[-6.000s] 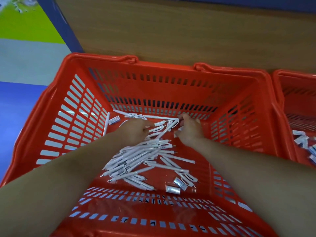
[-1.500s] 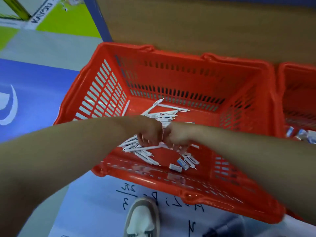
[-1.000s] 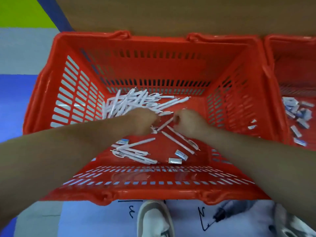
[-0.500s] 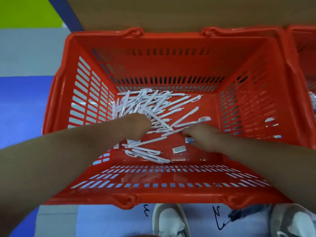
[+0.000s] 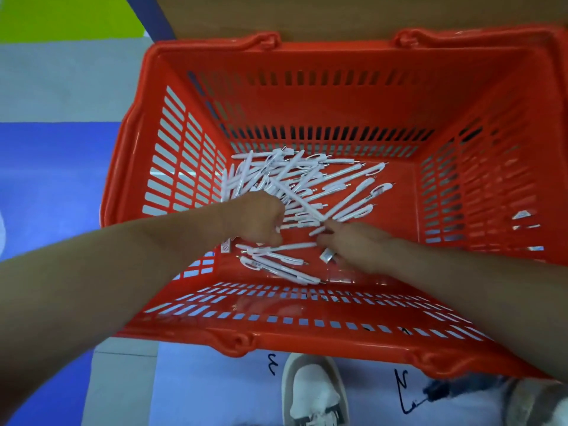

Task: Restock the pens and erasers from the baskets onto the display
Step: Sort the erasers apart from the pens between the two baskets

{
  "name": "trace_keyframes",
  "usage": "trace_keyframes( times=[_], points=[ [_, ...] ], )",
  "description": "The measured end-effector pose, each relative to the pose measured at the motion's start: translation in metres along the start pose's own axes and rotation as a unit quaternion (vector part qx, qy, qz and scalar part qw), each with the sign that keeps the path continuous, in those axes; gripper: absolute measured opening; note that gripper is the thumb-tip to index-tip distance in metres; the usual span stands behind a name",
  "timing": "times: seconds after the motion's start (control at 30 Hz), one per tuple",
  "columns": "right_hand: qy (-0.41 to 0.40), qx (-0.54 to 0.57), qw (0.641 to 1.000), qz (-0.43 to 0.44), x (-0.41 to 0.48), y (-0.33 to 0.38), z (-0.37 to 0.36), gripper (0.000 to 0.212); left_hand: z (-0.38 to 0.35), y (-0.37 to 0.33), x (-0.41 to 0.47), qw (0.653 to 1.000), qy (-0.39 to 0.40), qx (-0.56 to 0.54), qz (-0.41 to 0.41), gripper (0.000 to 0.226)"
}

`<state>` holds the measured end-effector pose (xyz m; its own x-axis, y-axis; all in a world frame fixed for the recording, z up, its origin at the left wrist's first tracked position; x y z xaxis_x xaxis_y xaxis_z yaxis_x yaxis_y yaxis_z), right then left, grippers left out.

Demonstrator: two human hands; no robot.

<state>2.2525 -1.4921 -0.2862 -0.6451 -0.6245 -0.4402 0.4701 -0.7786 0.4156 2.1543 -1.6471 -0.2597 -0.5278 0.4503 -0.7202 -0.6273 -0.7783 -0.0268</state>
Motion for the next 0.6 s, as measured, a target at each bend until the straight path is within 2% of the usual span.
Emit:
trace_keyframes(
  times=[0.1, 0.17, 0.23, 0.3, 0.37, 0.47, 0.53, 0.6],
  points=[
    [-0.046, 0.029, 0.997, -0.057, 0.001, -0.012, 0.001, 0.019, -0.009, -0.010, -0.011, 0.991, 0.097, 0.068, -0.067, 0.030],
    [-0.101, 0.145, 0.976, -0.125, 0.001, -0.018, 0.007, 0.014, -0.019, -0.011, -0.018, 0.976, 0.111, 0.146, -0.114, 0.030],
    [-0.113, 0.331, 0.923, -0.161, 0.004, -0.018, 0.009, 0.011, -0.028, -0.012, -0.021, 0.961, 0.082, 0.223, -0.141, 0.034],
    [-0.086, 0.482, 0.856, -0.167, 0.005, -0.008, 0.011, 0.020, -0.031, -0.016, -0.020, 0.955, 0.046, 0.264, -0.127, 0.044],
    [-0.059, 0.568, 0.803, -0.172, 0.009, -0.001, 0.013, 0.027, -0.028, -0.018, -0.016, 0.964, 0.002, 0.249, -0.093, 0.044],
    [-0.047, 0.662, 0.725, -0.185, 0.017, 0.007, 0.021, 0.019, -0.016, -0.011, -0.008, 0.990, -0.066, 0.123, -0.018, 0.028],
    [-0.063, 0.678, 0.707, -0.191, 0.021, 0.008, 0.028, 0.015, -0.005, -0.002, -0.004, 0.995, -0.090, 0.024, 0.030, 0.019],
    [-0.061, 0.653, 0.734, -0.178, 0.026, 0.008, 0.030, 0.015, 0.003, 0.008, -0.005, 0.994, -0.065, 0.007, 0.085, 0.008]
  ],
)
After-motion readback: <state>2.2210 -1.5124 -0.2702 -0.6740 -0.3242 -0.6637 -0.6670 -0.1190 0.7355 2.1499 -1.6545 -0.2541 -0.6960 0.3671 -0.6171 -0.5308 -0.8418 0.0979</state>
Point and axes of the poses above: each hand's wrist, its own x-axis towards the middle knuckle, its own z-axis out of the back of the hand, y = z × x, the point moved 3 cm from there along x, towards the middle knuckle, and after that the axes turned 14 degrees about z, right-handed, at the moved point
